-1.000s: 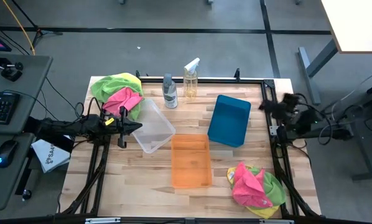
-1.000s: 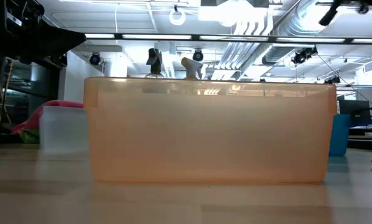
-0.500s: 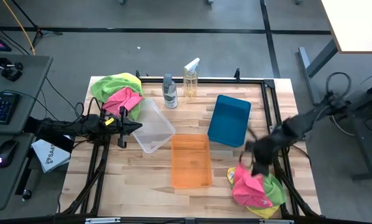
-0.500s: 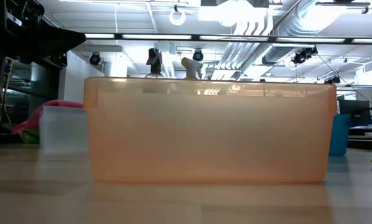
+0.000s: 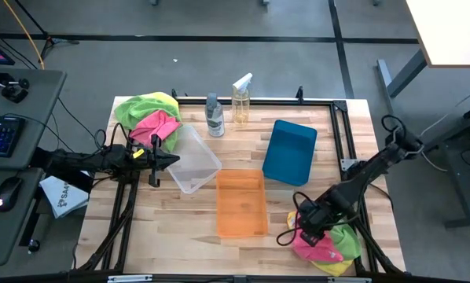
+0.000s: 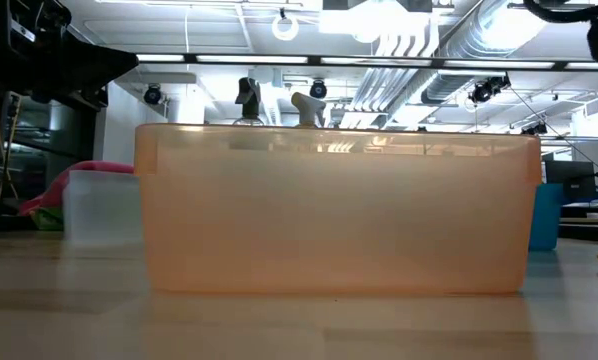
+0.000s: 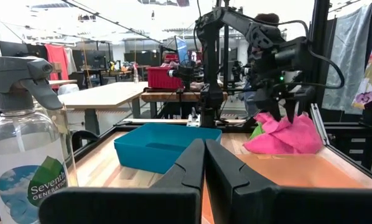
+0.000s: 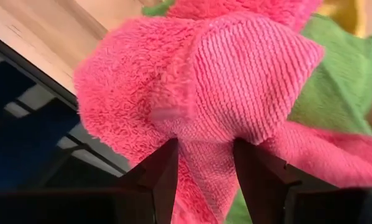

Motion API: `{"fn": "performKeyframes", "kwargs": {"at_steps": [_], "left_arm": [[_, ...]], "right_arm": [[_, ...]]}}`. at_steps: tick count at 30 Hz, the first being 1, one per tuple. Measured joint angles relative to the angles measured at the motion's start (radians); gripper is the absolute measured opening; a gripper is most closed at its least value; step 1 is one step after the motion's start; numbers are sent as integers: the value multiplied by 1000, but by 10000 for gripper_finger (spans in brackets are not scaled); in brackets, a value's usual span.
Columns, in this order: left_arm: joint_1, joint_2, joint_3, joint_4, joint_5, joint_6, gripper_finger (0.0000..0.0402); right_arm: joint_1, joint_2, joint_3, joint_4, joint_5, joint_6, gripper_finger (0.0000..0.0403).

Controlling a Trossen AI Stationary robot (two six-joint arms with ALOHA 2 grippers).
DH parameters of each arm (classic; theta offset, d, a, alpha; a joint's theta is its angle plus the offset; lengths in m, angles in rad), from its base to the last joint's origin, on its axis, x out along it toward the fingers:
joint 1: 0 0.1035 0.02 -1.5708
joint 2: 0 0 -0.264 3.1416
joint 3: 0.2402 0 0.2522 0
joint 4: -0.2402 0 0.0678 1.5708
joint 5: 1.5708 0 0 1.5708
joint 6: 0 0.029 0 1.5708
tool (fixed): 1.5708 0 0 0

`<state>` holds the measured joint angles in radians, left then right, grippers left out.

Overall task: Sort microfiber towel by color & place in baskets
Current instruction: Put the pink microfiber towel into the blue bin

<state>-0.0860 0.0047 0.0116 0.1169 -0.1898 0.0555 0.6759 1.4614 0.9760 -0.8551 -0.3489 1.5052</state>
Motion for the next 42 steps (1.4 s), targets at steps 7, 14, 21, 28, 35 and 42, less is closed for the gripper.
{"fn": "performKeyframes", "kwargs": {"at_steps": [7, 14, 21, 28, 35, 42], "left_arm": [[0, 0, 0, 0, 0, 0, 1], [0, 0, 0, 0, 0, 0, 1], [0, 0, 0, 0, 0, 0, 1], [0, 0, 0, 0, 0, 0, 1], [0, 0, 0, 0, 0, 0, 1], [0, 0, 0, 0, 0, 0, 1]], "right_arm": [[-4, 3, 1, 12, -4, 24, 89], [-25, -65, 252, -150, 100, -105, 5], [-158, -113, 640, -544, 553, -331, 2], [-416, -112, 808, -673, 825, -675, 1], [-669, -111, 823, -677, 857, -956, 0], [-828, -110, 847, -720, 895, -1138, 0]]}}
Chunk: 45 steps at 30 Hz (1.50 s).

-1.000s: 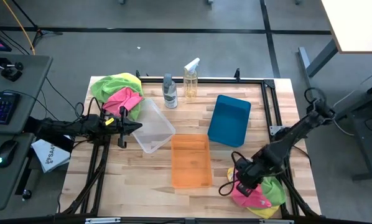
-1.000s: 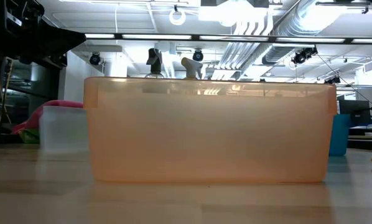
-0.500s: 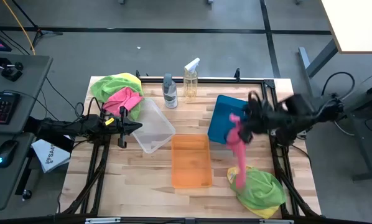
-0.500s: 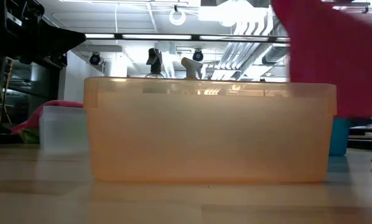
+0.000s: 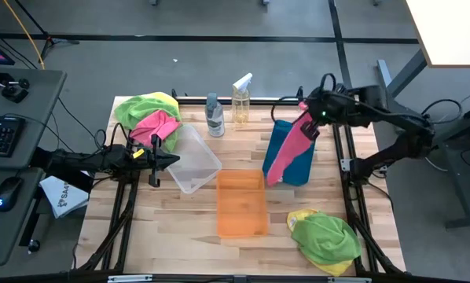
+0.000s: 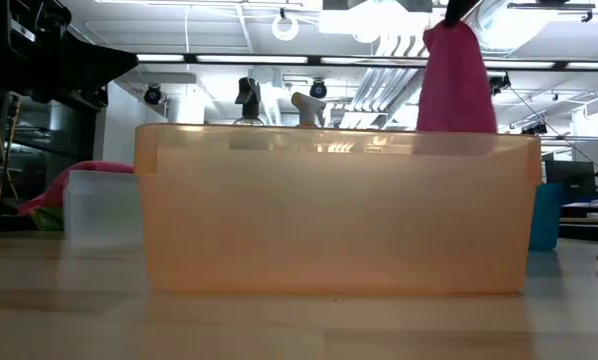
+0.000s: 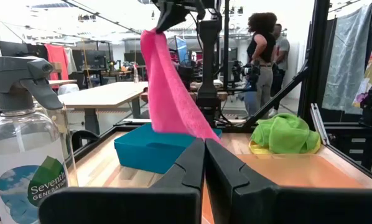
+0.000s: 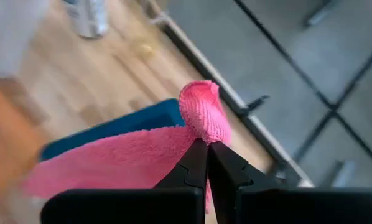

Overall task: Sort microfiber towel by color & place in baskets
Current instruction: Put the pink microfiber towel into the blue bin

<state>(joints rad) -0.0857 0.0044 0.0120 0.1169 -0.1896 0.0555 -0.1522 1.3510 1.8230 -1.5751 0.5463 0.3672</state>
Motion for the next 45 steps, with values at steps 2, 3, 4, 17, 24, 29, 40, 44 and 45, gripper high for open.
{"fn": "performKeyframes", "kwargs": {"at_steps": [2, 3, 4, 17, 24, 29, 40, 44, 45], "left_arm": [[0, 0, 0, 0, 0, 0, 1], [0, 0, 0, 0, 0, 0, 1], [0, 0, 0, 0, 0, 0, 1], [0, 0, 0, 0, 0, 0, 1], [0, 0, 0, 0, 0, 0, 1], [0, 0, 0, 0, 0, 0, 1], [0, 0, 0, 0, 0, 0, 1], [0, 0, 0, 0, 0, 0, 1], [0, 0, 0, 0, 0, 0, 1]], "right_arm": [[-36, -5, 23, 6, -4, -37, 0], [-51, -5, 38, 8, -5, -53, 0], [-62, -5, 52, 14, -5, -67, 0], [-39, -11, -58, 158, -131, -2, 0], [75, -92, -348, 182, -208, 155, 0], [167, -231, -515, 244, -287, 362, 0], [145, -339, -820, 710, -152, 489, 0], [63, -337, -857, 757, -83, 489, 0], [45, -337, -861, 760, -85, 490, 0]]}}
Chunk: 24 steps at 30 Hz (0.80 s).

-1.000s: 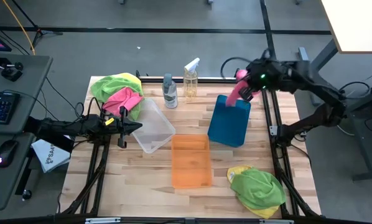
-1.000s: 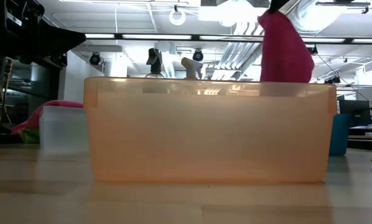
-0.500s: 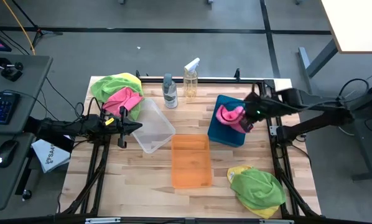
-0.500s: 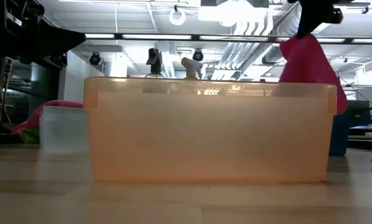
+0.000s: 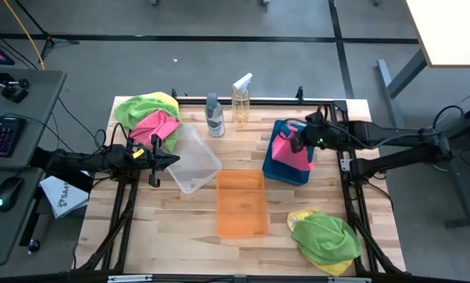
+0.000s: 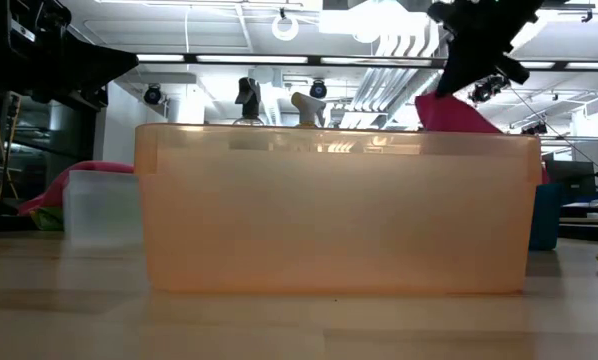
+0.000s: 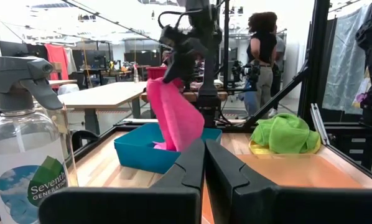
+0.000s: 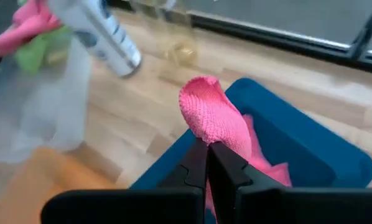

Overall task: Sort microfiber towel by color & place in baskets
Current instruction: Put the pink microfiber towel into the blue bin

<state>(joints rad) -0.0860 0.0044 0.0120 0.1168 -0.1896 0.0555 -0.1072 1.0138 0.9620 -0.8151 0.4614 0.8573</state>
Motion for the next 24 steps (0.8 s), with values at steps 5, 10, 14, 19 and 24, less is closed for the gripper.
{"fn": "performKeyframes", "kwargs": {"at_steps": [5, 10, 14, 19, 24], "left_arm": [[0, 0, 0, 0, 0, 0, 1], [0, 0, 0, 0, 0, 0, 1], [0, 0, 0, 0, 0, 0, 1], [0, 0, 0, 0, 0, 0, 1], [0, 0, 0, 0, 0, 0, 1]], "right_arm": [[-50, 0, -49, -22, -138, -13, 0], [-65, 3, -109, -18, -232, -27, 20], [-96, 3, -116, -21, -283, -62, 84], [-123, 0, -68, -37, -315, -157, 185], [-138, 0, 18, -109, -348, -202, 264]]}}
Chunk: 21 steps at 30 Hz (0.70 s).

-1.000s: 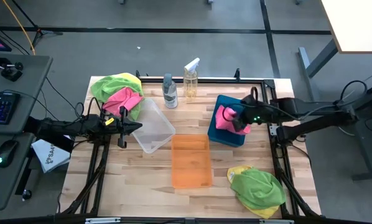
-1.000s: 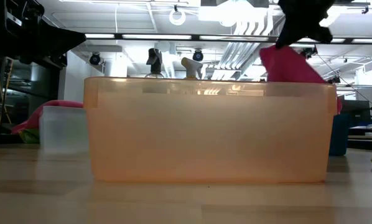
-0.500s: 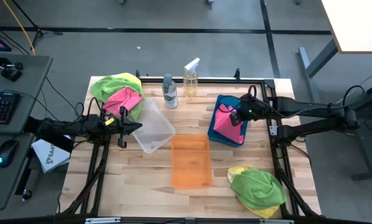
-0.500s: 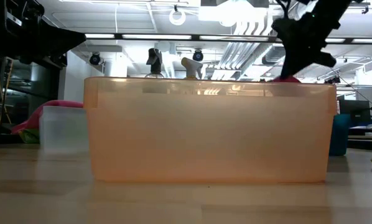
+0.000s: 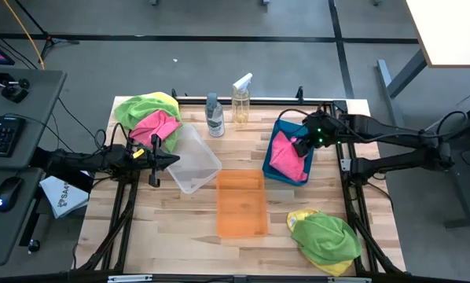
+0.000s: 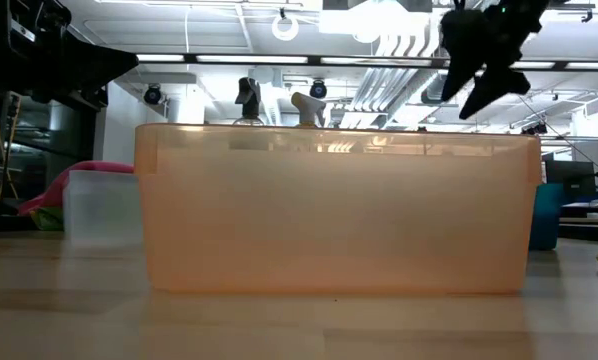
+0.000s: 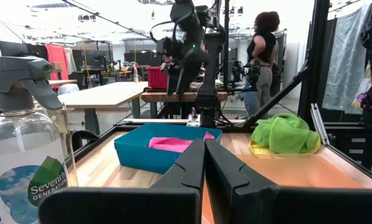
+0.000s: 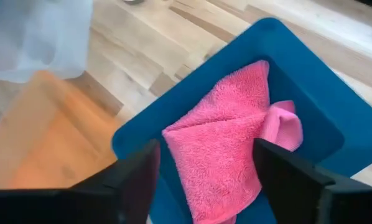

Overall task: Sort microfiber towel by color & place in baskets
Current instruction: Put the pink microfiber towel into the blue bin

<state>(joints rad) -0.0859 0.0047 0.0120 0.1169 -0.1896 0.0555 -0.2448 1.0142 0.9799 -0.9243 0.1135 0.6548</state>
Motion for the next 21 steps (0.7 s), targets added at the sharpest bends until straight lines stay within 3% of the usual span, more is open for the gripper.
{"fn": "performKeyframes", "kwargs": {"at_steps": [5, 10, 13, 21], "left_arm": [[0, 0, 0, 0, 0, 0, 1], [1, 0, 0, 6, -15, 25, 1], [2, 2, 0, 57, -74, 56, 1], [2, 2, 1, 193, -83, 22, 1]], "right_arm": [[1, 0, 65, 18, -53, -6, 294], [1, 0, 72, 225, -98, -59, 296], [1, 6, 72, 333, -104, -53, 296], [2, 8, 72, 458, -70, 36, 296]]}}
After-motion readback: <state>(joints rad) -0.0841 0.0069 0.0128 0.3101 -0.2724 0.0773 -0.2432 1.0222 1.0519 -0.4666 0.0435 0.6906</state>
